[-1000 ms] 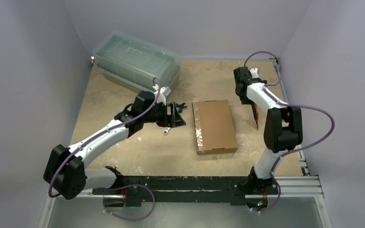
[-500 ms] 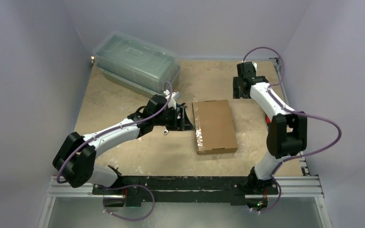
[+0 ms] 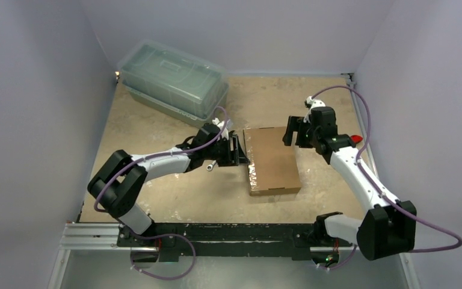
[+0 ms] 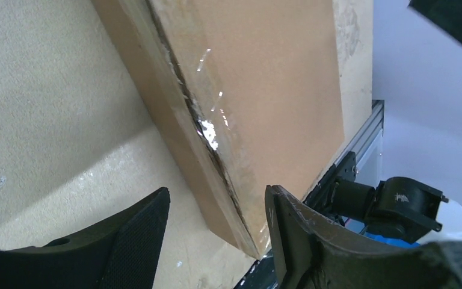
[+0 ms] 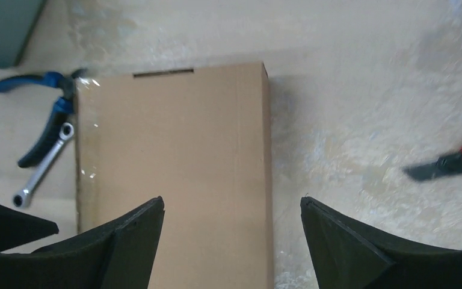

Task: Unpack the express box

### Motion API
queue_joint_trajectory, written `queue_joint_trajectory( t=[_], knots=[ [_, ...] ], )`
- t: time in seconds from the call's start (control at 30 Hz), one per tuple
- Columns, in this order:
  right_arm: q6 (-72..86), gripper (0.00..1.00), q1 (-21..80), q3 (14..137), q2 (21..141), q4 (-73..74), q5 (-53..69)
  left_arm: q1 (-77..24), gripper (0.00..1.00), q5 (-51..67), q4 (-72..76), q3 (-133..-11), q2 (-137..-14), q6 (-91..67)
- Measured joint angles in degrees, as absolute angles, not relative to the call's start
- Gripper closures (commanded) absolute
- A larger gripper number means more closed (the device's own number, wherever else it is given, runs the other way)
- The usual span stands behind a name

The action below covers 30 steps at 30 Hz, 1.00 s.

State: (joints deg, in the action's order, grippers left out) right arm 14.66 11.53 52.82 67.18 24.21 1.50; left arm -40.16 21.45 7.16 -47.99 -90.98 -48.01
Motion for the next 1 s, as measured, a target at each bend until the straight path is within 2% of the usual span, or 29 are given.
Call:
queue_joint_trajectory(
  t=[0.23, 0.37, 0.5, 0.73, 1.0],
  knots=[
    [16.5, 0.18, 11.6, 50.1, 69.7, 24.1, 2.5, -40.2, 0.38, 21.5, 8.3, -48.2, -95.3, -48.9],
    [16.9, 0.22, 11.6, 50.1, 68.9, 23.2, 2.6, -40.5, 0.46, 21.4, 8.2, -48.7, -96.6, -49.0],
    [17.1, 0.31, 11.6, 49.3, 68.6, 21.9, 2.9, -41.0, 0.49, 21.2, 8.2, -49.8, -97.1, -48.9],
    [17.3, 0.41, 11.8, 48.8, 70.5, 21.3, 4.3, -41.2, 0.55, 19.6, 8.0, -50.4, -97.2, -48.7],
    [17.5, 0.44, 12.4, 48.2, 73.8, 20.9, 4.1, -41.3, 0.64, 17.0, 7.6, -50.4, -97.1, -47.9]
  ],
)
